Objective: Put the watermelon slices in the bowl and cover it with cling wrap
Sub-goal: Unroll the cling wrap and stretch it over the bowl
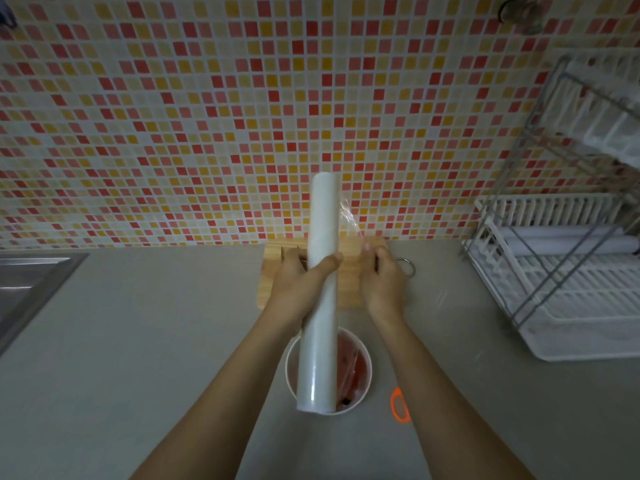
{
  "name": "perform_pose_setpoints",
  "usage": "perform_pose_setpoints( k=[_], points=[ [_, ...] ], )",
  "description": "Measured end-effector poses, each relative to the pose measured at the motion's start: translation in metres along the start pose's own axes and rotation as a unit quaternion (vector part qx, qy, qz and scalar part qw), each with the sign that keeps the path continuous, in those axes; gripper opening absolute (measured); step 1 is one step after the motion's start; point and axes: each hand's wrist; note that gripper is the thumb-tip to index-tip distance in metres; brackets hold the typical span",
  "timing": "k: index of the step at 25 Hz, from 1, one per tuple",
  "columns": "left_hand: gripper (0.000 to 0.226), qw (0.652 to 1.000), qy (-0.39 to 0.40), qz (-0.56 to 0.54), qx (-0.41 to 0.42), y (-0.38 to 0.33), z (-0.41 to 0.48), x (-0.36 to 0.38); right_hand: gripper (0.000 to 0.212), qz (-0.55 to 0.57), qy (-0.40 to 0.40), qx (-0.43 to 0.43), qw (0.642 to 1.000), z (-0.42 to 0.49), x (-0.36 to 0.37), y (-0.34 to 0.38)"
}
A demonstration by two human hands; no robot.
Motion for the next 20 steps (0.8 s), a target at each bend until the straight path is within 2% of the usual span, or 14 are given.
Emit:
perform_pose_setpoints(
  k=[6, 7, 10, 12, 15, 17, 20],
  points=[
    [0.023, 0.994, 0.033, -0.081, -0.058, 0.035, 0.000, 0.005, 0.036, -0.019, -0.002, 0.033, 0.999, -0.010, -0.006, -0.045],
    [0.025, 0.996, 0.030, -0.051, -0.062, 0.040, -0.001, 0.008, 0.037, -0.021, 0.000, 0.035, 0.999, -0.011, -0.007, -0.050],
    [0.048, 0.997, 0.013, 0.068, -0.041, 0.057, -0.008, 0.014, 0.037, -0.050, 0.014, 0.039, 0.998, -0.018, -0.012, -0.068],
    [0.045, 0.993, -0.001, 0.116, -0.032, 0.071, -0.012, 0.015, 0.037, -0.064, 0.027, 0.058, 0.996, -0.027, -0.016, -0.083],
    [0.029, 0.991, 0.001, 0.103, -0.090, 0.089, -0.018, 0.012, 0.032, -0.051, 0.050, 0.096, 0.993, -0.041, -0.019, -0.104],
    [0.035, 0.987, 0.002, 0.118, -0.105, 0.095, -0.019, 0.010, 0.031, -0.057, 0.064, 0.099, 0.991, -0.046, -0.018, -0.112],
    [0.043, 0.983, -0.010, 0.171, -0.063, 0.098, -0.019, 0.008, 0.029, -0.064, 0.086, 0.115, 0.988, -0.053, -0.012, -0.121]
  ],
)
Point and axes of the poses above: each hand's wrist, its own z-axis towards the middle knuckle, its own x-axis out of the palm, y = z × x, and after that the axes turned 7 degrees about -z, right-handed
